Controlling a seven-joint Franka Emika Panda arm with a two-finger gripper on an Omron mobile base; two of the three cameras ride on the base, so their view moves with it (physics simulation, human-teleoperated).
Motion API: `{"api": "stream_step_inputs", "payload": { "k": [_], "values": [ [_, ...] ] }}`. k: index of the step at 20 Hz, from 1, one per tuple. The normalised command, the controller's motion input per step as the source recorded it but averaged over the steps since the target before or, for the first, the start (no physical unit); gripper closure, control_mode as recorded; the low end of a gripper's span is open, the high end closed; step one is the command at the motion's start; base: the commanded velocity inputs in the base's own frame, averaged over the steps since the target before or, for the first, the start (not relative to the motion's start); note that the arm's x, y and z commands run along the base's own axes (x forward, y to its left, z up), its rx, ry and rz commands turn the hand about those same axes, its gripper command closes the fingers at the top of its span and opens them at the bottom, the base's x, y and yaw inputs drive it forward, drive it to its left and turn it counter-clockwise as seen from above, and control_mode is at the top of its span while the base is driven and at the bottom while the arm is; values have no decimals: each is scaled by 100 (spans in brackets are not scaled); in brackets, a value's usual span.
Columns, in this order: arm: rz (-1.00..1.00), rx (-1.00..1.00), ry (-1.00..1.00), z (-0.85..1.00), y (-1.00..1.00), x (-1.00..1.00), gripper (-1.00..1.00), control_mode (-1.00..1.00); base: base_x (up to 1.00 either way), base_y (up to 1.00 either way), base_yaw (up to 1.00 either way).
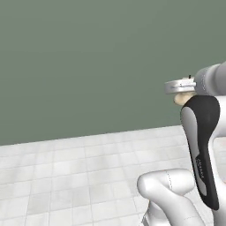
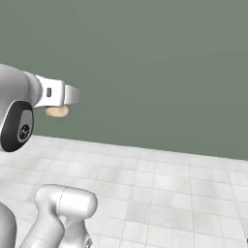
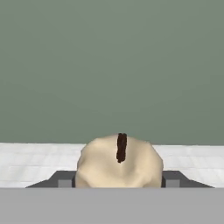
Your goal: Get the candle and the beer from the cabinet and move them to the dining counter.
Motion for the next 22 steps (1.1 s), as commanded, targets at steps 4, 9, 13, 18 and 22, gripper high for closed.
{"api": "stream_step_inputs", "payload": {
  "k": [4,9,13,18,22],
  "values": [
    [0,0,0,0,0,0,100,100,89,18,-57],
    [0,0,0,0,0,0,100,100,55,23,-73],
    [0,0,0,0,0,0,100,100,28,30,-84],
    [0,0,0,0,0,0,100,100,24,41,-85],
    [0,0,0,0,0,0,100,100,33,48,-83]
  ]
}}
